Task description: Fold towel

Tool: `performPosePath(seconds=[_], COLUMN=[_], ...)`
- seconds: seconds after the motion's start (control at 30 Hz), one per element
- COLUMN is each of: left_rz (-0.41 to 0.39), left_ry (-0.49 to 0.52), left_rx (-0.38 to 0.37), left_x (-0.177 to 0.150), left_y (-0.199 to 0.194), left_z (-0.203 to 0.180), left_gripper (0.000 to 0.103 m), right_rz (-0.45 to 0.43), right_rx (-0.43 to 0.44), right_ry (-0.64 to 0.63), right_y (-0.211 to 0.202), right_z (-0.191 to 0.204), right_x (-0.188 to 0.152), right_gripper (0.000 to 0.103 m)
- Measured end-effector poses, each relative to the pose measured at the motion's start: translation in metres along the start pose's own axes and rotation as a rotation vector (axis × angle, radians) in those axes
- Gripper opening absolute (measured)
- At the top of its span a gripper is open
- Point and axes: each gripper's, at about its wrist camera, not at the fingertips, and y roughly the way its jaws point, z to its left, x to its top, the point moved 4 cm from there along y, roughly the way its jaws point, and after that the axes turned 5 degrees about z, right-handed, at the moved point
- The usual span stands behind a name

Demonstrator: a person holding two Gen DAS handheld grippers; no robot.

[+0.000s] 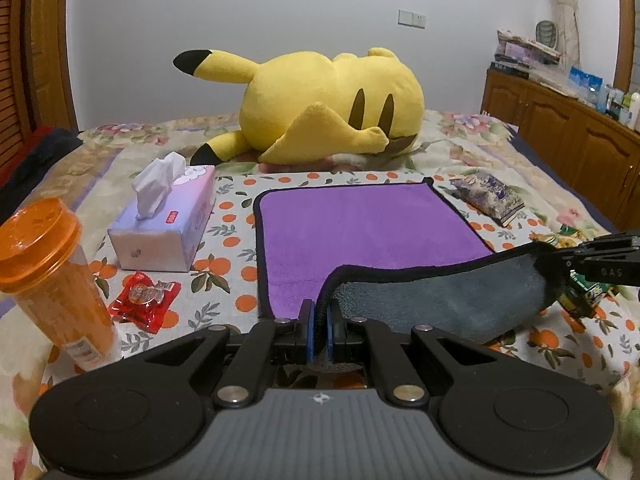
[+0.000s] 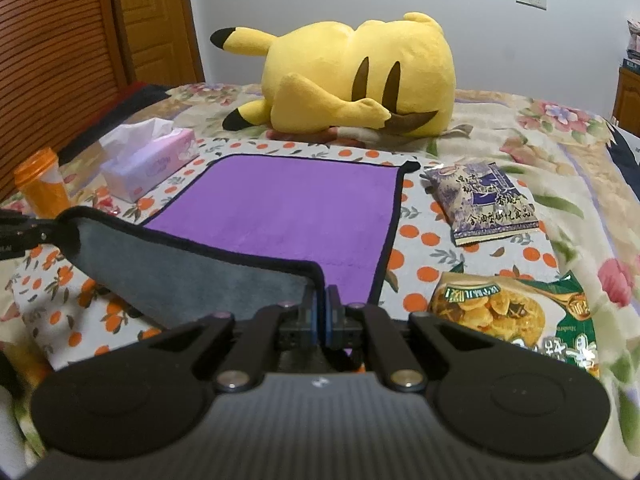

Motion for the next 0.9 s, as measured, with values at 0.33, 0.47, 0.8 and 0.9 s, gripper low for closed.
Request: performPosePath(seconds=[0.33,0.47,0.8,0.9], left_rz=[0.006,0.002,0.014,0.015], left_ry=[0.007,0.007,0.021,0.021], left_rx=[0.0,0.0,0.008,0.002], left_x=[0.003,0.006,0.01,0.012], left_y=[0.01,0.013,0.03,0.033], left_z=[0.003,0.003,0.007,0.006], left_gripper=[0.006,0.006,0.006,0.006], right_rz=[0.001,-0.007,-0.014,-0.014], right_rx=[-0.004,-0.004,-0.008,-0.011], right_ry=[-0.025,-0.026,-0.039,-0.039], right_y=[0.009,0.011,0.018,0.02], right_z=[-0.002,-0.004,-0.007,-0.009], right_x=[0.002,0.005,0.01,0.011], right_gripper=[0.004,0.004,0.004,0.004])
